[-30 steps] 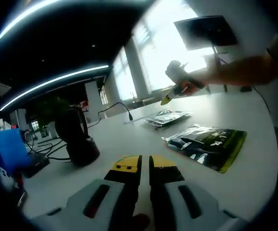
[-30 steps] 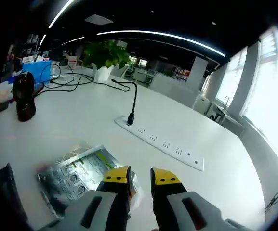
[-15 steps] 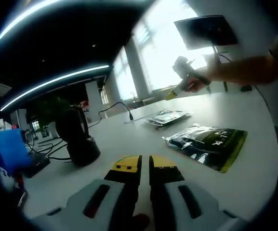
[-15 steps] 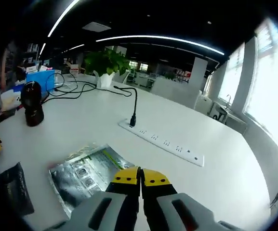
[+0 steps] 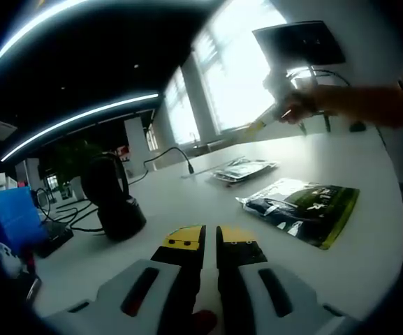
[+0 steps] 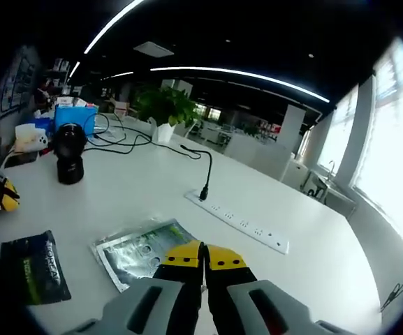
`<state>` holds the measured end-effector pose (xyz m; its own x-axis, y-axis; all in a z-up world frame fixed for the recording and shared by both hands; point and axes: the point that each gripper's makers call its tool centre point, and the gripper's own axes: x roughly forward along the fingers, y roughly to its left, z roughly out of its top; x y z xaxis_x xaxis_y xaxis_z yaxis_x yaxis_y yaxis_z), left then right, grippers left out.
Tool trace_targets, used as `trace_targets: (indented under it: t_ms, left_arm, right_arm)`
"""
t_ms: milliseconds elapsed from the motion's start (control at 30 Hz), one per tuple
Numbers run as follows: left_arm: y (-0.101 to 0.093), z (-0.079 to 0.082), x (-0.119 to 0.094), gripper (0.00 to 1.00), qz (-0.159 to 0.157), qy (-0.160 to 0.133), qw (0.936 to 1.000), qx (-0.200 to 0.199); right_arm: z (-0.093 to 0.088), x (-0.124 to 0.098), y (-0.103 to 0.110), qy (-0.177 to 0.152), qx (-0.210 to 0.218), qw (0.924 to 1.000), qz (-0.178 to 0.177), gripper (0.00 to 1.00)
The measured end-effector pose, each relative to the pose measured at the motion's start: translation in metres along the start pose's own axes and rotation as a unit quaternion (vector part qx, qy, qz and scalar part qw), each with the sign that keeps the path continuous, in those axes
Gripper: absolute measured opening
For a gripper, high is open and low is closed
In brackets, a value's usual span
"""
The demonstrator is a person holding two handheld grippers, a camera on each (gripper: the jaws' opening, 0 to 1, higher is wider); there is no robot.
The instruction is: Clip sheet goods on table flip sheet goods clip sheet goods scan sheet goods put sheet goods back to table
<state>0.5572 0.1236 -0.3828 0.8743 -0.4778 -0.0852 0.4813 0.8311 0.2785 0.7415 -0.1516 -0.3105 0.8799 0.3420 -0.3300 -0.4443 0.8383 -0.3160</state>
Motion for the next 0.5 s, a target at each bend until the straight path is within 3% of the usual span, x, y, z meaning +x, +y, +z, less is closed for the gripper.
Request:
trace_targets:
  t_ms: [233, 500]
  left_arm:
    - [-0.001, 0.000, 0.000, 0.00, 0.001, 0.001, 1.0000, 0.001]
    - [-0.001, 0.001, 0.000, 0.00, 0.000, 0.003, 1.0000, 0.000]
  right_arm:
    - [0.005, -0.025, 0.013, -0.021, -0.014, 0.9996, 0.009, 0.00]
    - [0.002, -0.057, 0.033, -0.050, -0.001, 0.9985, 0.021, 0.00]
